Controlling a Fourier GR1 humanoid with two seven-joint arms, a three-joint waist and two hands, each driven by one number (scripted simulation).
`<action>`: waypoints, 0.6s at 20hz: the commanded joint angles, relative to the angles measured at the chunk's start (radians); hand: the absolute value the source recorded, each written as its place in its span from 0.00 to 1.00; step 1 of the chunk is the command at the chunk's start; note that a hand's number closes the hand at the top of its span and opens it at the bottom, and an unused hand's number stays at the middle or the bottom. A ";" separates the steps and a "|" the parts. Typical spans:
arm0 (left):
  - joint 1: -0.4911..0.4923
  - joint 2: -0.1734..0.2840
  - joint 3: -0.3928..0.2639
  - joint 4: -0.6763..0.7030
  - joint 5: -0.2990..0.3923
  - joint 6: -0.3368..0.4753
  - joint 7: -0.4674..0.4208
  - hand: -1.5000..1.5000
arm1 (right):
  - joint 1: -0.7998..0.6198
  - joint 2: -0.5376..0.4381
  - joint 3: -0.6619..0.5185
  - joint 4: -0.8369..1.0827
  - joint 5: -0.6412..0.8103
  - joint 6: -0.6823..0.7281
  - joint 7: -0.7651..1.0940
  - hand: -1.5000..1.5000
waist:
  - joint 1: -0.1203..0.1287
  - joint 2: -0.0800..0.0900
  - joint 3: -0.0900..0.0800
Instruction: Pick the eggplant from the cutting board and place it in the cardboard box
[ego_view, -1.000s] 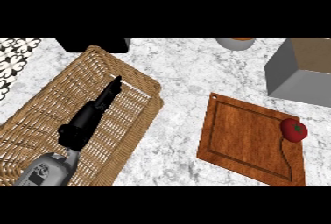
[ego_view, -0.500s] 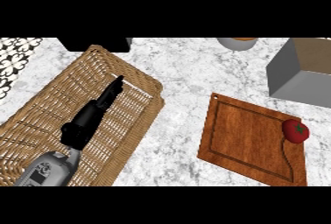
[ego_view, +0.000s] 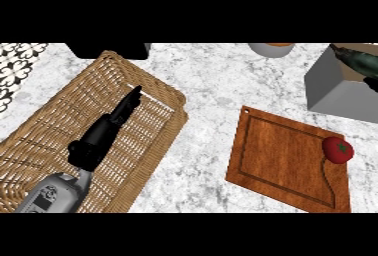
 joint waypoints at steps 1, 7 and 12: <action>-0.006 -0.030 -0.003 0.060 -0.024 -0.006 -0.039 0.50 | -0.059 0.029 -0.043 0.210 -0.038 0.031 -0.083 0.00 | 0.003 0.019 -0.016; 0.025 -0.020 0.013 0.077 -0.020 -0.003 -0.054 0.50 | -0.115 0.072 -0.145 0.330 -0.118 -0.012 -0.253 0.00 | -0.006 0.015 -0.016; 0.003 -0.011 0.009 0.016 -0.011 0.013 -0.003 0.50 | -0.115 0.052 -0.331 0.349 -0.283 -0.052 -0.372 0.00 | -0.018 0.012 -0.014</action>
